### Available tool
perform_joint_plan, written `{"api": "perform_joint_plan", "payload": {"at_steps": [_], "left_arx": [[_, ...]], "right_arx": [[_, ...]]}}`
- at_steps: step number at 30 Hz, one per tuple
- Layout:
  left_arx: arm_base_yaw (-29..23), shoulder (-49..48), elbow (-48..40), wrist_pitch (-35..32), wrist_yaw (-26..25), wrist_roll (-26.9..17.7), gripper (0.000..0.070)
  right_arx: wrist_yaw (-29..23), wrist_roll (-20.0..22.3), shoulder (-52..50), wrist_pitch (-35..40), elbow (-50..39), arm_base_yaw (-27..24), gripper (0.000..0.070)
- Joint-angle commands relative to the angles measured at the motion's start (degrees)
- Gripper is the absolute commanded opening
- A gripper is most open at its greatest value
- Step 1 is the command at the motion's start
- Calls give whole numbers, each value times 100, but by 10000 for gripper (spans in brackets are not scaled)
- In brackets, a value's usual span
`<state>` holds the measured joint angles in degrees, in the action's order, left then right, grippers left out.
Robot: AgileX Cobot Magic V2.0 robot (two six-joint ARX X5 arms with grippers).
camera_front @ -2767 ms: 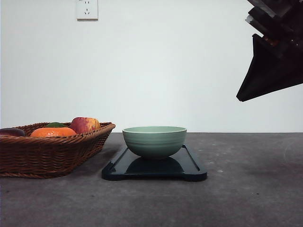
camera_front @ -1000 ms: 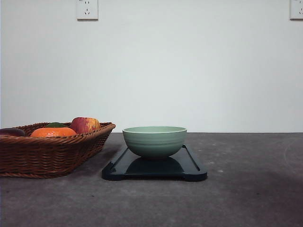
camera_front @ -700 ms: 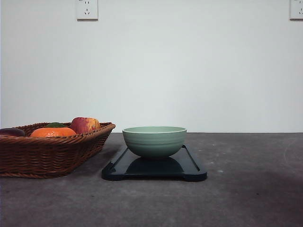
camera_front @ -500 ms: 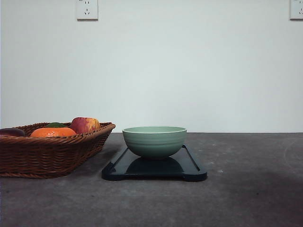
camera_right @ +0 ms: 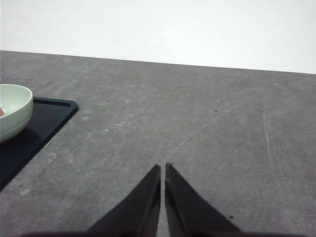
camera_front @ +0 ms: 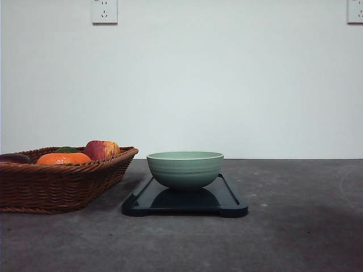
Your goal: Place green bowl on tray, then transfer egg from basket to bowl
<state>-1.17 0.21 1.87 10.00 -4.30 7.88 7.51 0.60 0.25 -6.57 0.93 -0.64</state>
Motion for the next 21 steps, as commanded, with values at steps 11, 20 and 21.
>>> {"api": "perform_joint_plan", "payload": {"at_steps": [11, 20, 21], "left_arx": [[-4, -2, -109, -96, 24, -74, 0], [-4, -2, -109, -96, 24, -74, 0], [-4, -2, -109, -96, 24, -74, 0]], "right_arx": [[-7, -59, -4, 74, -24, 13, 7], [-7, -59, -4, 74, -24, 13, 7], [-7, -59, -4, 74, -24, 13, 7]]}}
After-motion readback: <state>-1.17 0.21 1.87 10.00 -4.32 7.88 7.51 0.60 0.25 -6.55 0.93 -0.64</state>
